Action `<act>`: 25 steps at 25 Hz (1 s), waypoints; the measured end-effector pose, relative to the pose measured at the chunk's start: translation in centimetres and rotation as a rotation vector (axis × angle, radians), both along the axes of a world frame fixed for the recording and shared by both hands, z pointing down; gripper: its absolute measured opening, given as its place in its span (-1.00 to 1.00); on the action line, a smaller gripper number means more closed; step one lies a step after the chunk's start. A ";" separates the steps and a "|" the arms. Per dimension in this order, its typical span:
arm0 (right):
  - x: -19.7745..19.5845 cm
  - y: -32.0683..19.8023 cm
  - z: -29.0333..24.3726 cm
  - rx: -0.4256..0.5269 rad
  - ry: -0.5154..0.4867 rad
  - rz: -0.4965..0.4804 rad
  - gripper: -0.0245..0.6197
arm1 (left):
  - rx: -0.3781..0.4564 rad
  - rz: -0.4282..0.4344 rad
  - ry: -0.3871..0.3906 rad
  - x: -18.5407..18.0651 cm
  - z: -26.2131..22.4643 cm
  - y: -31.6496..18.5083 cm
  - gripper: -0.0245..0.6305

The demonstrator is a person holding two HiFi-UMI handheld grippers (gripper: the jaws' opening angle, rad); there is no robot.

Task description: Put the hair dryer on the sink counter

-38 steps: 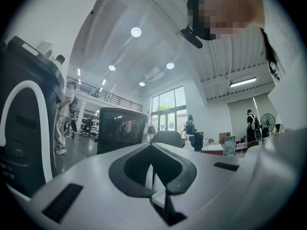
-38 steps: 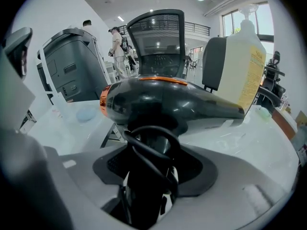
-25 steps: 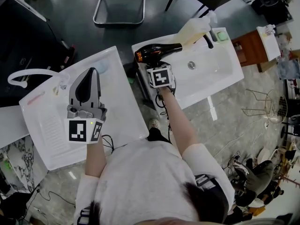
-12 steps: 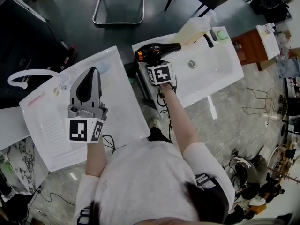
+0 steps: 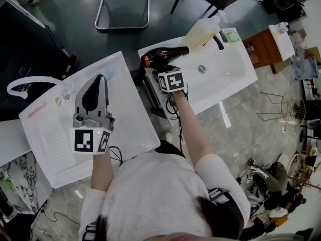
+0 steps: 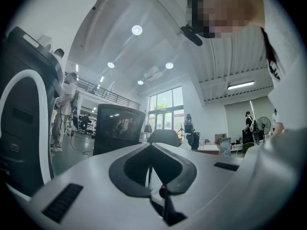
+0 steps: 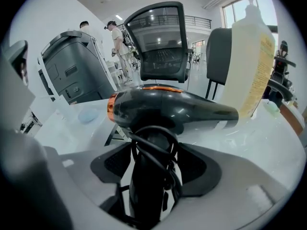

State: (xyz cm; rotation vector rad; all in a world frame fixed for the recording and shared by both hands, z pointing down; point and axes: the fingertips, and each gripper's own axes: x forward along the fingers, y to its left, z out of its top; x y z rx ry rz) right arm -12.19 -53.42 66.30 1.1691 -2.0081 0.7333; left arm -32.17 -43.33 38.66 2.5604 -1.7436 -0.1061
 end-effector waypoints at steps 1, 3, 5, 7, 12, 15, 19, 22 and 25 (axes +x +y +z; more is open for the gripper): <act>0.1 0.1 -0.3 0.013 -0.014 0.003 0.05 | 0.000 -0.001 -0.001 0.1 0.0 0.0 -0.92; 0.2 0.3 -1.1 0.039 -0.041 0.004 0.06 | 0.000 -0.003 -0.001 0.4 0.0 0.1 -0.92; 0.3 0.5 -2.1 0.075 -0.072 -0.001 0.05 | 0.003 -0.006 -0.001 0.8 -0.1 0.4 -0.92; 0.3 0.9 -3.5 0.112 -0.105 -0.001 0.05 | 0.006 -0.007 -0.003 1.2 -0.3 0.8 -0.92; 1.5 2.7 -7.3 0.212 -0.183 0.003 -0.33 | 0.027 -0.004 -0.019 3.1 -1.1 2.2 -0.92; 2.5 4.4 -9.7 0.278 -0.249 0.016 -0.81 | 0.047 -0.006 -0.031 4.4 -1.9 3.5 -0.92; 4.3 6.9 -12.8 0.356 -0.328 0.012 -0.89 | 0.064 -0.014 -0.038 6.1 -2.9 5.3 -0.92; 5.7 8.7 -15.1 0.416 -0.342 0.002 -0.89 | 0.078 -0.018 -0.047 7.4 -3.7 6.6 -0.92; 7.0 10.7 -17.3 0.475 -0.352 -0.004 -0.89 | 0.093 -0.018 -0.053 8.7 -4.4 8.2 -0.92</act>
